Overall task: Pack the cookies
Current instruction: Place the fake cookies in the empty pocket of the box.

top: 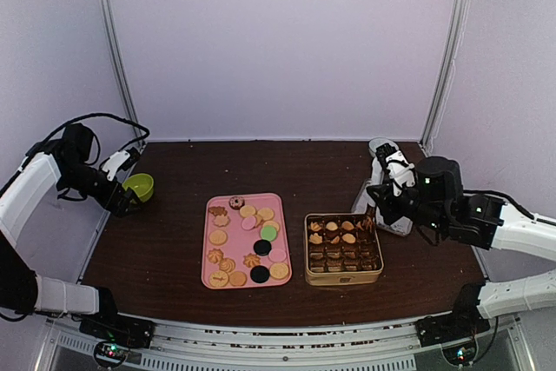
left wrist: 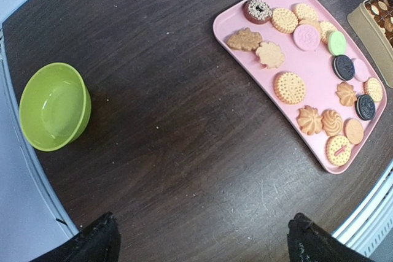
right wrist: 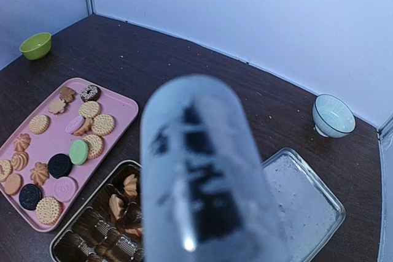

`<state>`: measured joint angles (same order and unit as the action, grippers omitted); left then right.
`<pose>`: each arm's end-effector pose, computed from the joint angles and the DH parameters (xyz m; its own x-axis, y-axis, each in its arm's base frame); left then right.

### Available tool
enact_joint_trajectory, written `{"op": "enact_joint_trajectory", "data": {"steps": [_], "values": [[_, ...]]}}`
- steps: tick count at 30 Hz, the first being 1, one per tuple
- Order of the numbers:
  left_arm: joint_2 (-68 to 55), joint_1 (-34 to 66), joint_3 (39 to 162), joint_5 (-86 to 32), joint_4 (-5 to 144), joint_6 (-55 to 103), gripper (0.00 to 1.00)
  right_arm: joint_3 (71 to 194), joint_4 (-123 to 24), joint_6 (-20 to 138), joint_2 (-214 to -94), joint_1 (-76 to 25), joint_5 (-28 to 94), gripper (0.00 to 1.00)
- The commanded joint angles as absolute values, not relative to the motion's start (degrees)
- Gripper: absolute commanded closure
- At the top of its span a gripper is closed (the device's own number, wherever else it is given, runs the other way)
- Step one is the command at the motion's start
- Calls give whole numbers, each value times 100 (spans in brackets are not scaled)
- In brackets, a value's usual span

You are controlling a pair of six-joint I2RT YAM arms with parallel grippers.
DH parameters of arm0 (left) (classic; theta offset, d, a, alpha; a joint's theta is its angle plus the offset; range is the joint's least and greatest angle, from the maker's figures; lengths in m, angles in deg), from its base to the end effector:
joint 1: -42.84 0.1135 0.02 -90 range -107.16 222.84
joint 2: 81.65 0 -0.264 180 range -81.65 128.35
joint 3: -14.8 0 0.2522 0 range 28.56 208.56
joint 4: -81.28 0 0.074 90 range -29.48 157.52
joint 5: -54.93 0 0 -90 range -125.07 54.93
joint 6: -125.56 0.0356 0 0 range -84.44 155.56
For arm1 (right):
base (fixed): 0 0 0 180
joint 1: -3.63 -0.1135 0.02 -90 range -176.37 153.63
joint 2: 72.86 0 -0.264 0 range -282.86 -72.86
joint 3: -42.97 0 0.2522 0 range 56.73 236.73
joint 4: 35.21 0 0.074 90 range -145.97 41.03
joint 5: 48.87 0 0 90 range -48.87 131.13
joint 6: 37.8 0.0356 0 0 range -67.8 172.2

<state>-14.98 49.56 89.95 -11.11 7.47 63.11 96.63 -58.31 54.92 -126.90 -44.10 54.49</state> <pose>0.2096 0.0101 0.2963 -0.7717 0.3347 -0.5407 0.4719 0.8714 -0.1341 0.1519 0.1549 0.2822 -0.2951 -0.2560 -0.9205 -0.5640 0.8243 -0.0484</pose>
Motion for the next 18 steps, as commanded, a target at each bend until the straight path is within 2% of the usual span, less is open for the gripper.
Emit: {"op": "enact_joint_trajectory", "data": {"steps": [1, 18], "values": [[-1417, 4998, 9155, -935, 754, 6382, 2, 9623, -5928, 5448, -12550, -4290, 5564, 100], [-1362, 5001, 9237, -865, 670, 6388, 2, 9661, -5863, 5435, -12824, -4174, 5189, 98]]}}
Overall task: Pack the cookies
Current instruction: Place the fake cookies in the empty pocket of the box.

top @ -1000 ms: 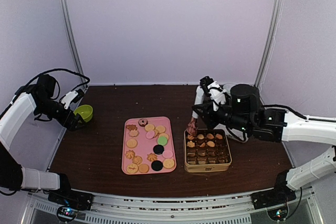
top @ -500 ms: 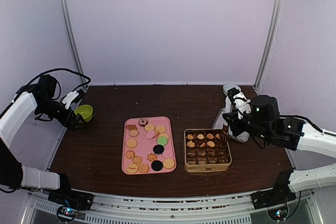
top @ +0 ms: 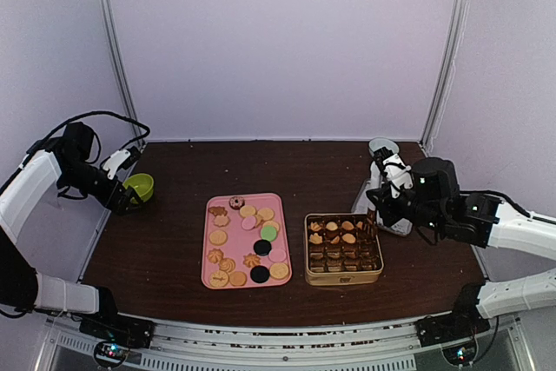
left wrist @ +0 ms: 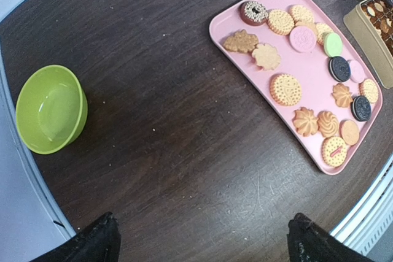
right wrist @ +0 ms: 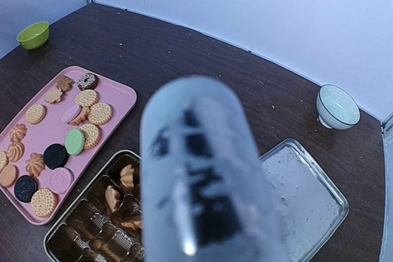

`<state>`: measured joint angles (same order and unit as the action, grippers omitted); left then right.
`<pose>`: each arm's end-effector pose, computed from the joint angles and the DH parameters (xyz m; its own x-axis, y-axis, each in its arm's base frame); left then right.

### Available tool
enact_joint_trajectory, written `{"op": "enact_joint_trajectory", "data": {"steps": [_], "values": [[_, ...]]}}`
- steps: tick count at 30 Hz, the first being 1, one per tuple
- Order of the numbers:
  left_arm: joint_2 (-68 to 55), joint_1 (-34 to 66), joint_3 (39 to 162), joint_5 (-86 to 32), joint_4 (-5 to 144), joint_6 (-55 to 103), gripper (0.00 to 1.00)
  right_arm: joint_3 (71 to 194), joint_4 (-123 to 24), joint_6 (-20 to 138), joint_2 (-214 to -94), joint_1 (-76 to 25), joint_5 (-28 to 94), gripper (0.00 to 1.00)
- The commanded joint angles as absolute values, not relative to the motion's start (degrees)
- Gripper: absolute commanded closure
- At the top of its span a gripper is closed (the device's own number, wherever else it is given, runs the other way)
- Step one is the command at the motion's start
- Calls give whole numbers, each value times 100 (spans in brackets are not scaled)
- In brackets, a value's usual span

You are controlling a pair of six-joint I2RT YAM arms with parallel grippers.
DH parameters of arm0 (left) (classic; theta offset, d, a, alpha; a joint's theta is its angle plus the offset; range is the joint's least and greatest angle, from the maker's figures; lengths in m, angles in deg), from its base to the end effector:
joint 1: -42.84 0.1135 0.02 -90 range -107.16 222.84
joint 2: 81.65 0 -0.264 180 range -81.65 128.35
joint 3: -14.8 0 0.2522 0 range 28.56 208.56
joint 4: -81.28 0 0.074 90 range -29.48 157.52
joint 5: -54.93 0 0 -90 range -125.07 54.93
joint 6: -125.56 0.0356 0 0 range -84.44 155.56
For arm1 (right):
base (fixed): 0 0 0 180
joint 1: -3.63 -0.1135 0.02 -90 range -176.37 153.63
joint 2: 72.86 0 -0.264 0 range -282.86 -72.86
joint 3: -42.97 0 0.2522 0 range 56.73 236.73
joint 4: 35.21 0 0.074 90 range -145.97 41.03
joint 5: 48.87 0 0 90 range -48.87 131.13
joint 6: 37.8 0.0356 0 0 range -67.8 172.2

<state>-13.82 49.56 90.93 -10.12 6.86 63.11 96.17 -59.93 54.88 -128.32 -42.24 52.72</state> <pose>0.2133 0.0100 0.2972 -0.7758 0.3309 -0.5373 0.4763 0.8655 -0.1547 0.1579 0.1525 0.2716 -0.3426 -0.2874 -0.8945 -0.5631 0.8249 -0.0494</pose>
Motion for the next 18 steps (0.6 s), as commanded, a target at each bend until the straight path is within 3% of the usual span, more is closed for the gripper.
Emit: {"op": "enact_joint_trajectory", "data": {"steps": [1, 7, 18], "values": [[-1362, 5000, 9223, -864, 670, 6396, 2, 9645, -5850, 5447, -12816, -4175, 5193, 96], [-1353, 4996, 9228, -880, 671, 6410, 2, 9642, -5815, 5482, -12805, -4178, 5173, 79], [-1397, 5001, 9203, -862, 675, 6420, 2, 9852, -5930, 5374, -12737, -4173, 5237, 70]]}}
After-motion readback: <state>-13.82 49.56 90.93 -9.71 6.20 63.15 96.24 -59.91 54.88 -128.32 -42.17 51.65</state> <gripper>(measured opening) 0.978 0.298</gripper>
